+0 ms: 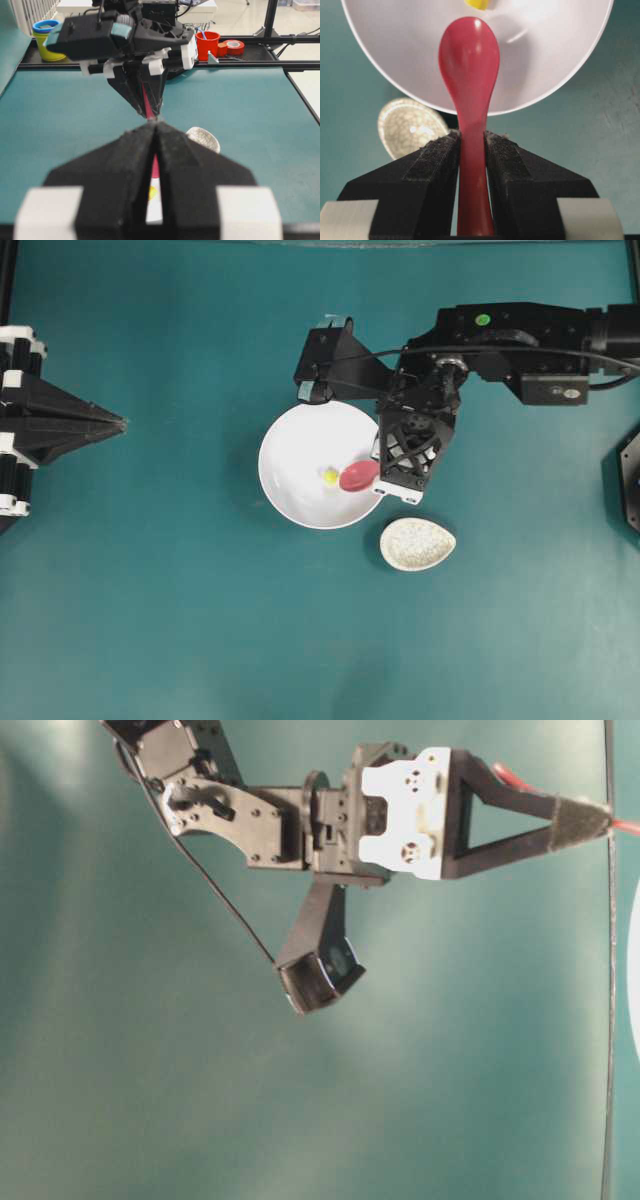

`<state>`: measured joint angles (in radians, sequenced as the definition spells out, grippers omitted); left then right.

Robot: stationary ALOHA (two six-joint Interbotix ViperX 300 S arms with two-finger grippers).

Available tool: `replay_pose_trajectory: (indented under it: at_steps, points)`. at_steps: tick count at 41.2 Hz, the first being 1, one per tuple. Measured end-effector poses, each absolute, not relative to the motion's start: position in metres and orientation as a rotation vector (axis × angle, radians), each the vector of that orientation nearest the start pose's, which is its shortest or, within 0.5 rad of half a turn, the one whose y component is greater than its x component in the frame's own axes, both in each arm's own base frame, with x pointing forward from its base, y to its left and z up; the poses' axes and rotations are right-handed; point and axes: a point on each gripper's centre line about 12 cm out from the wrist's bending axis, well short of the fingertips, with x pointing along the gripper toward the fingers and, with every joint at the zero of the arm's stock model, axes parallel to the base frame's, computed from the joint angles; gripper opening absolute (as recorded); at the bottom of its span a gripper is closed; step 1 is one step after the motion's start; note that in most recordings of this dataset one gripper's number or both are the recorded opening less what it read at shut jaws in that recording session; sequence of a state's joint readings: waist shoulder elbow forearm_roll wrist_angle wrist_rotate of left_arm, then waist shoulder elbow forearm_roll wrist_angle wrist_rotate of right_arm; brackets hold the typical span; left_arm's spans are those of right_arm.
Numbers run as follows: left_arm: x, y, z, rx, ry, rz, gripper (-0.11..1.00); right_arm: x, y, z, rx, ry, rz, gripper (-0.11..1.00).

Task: Scoop the yellow hexagonal prism block from the bowl with a spoon using the right arm.
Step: 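Push the spoon under the yellow hexagonal block inside the bowl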

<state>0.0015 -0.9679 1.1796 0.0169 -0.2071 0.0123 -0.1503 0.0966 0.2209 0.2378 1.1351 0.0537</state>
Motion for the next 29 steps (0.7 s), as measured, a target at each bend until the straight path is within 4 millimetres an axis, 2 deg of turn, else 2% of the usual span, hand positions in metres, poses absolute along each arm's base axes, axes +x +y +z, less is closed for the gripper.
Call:
replay_pose_trajectory:
  at_steps: [14, 29]
  points:
    - [0.198, 0.0, 0.283, 0.03, 0.003, -0.002, 0.0, 0.393, -0.036, 0.196, 0.379, 1.442, -0.066, 0.23]
    - [0.198, 0.0, 0.283, 0.03, 0.003, -0.002, 0.0, 0.407, -0.04, 0.19, 0.354, 1.351, -0.078, 0.23]
